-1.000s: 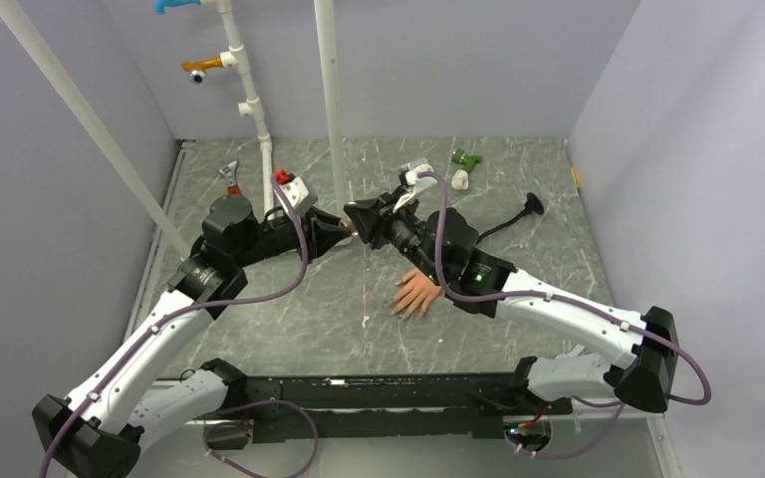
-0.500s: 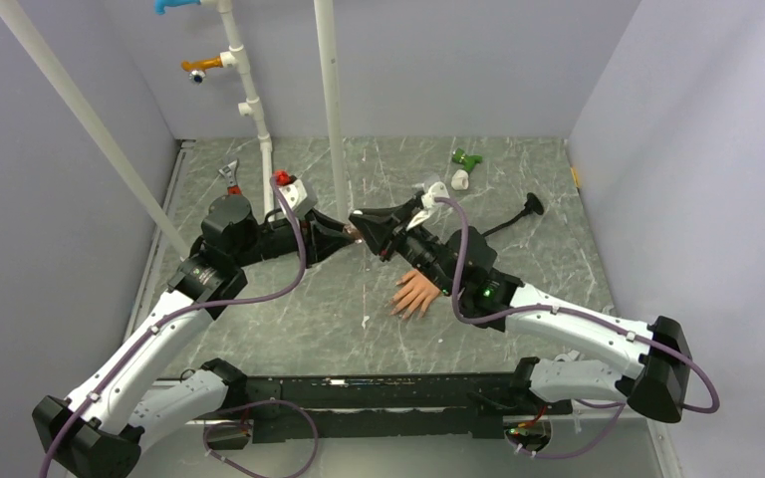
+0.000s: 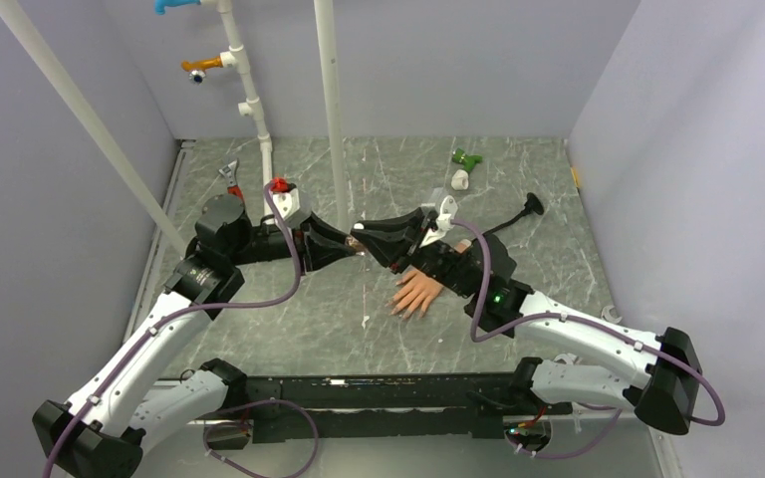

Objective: Paint the nails
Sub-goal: Unscrew the nail polish bottle.

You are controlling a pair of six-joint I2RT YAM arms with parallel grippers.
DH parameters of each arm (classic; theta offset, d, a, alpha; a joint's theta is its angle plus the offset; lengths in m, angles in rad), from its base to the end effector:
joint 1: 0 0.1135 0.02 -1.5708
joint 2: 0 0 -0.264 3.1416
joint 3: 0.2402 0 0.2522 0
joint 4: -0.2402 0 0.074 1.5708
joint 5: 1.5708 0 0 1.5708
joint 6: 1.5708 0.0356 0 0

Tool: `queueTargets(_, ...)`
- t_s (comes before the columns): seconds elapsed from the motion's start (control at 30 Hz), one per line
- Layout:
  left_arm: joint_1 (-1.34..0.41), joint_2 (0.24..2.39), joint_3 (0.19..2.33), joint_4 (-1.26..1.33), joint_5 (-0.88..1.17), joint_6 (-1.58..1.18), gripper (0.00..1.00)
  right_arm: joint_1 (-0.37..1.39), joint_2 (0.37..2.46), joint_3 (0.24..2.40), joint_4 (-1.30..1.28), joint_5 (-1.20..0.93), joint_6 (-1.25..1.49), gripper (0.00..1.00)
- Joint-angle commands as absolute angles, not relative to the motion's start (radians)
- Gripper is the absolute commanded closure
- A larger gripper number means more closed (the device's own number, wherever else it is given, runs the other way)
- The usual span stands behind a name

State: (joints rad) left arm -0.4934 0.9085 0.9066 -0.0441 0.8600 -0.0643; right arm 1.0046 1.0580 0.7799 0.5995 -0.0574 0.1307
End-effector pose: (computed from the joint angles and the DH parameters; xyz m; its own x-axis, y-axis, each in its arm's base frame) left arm 0.1632 -0.1184 0.3767 -0.1031 0.0079 -0.9946 0.9711 0.2170 -0.0990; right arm 0.1305 0.2091 0.3686 0.0544 0.3281 -0.9431 -0.8864 0.4507 0.1057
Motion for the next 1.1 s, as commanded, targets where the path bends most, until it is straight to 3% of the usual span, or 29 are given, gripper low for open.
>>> queueTargets(0.0,-0.497,0.895,0.916,0.034,0.995,-0.040,1.00,0.947,1.028,0.773,0.646,-0.268,0.161,0.91)
queueTargets(0.3,-0.497,0.895,0.910,0.052,1.021,-0.051,1.00,0.899,1.029,0.783,0.618,-0.429,0.189,0.88)
queueTargets(0.37,-0.496,0.896,0.911,0.048,1.007,-0.049,1.00,0.899,1.029,0.786,0.610,-0.418,0.188,0.77)
queueTargets(0.43,-0.496,0.898,0.913,0.038,0.987,-0.046,1.00,0.899,1.028,0.791,0.598,-0.366,0.194,0.54)
queueTargets(0.5,-0.496,0.900,0.916,0.030,0.973,-0.043,1.00,0.899,1.027,0.798,0.581,-0.306,0.203,0.40)
queueTargets(0.6,-0.496,0.909,0.922,0.024,0.961,-0.046,1.00,0.900,1.028,0.829,0.532,-0.226,0.210,0.29)
queueTargets(0.73,-0.496,0.913,0.929,0.004,0.879,-0.046,1.00,0.901,1.032,0.889,0.440,-0.187,0.204,0.25)
queueTargets(1.07,-0.496,0.911,0.939,-0.045,0.687,-0.039,1.00,0.912,1.081,0.992,0.310,-0.047,0.261,0.25)
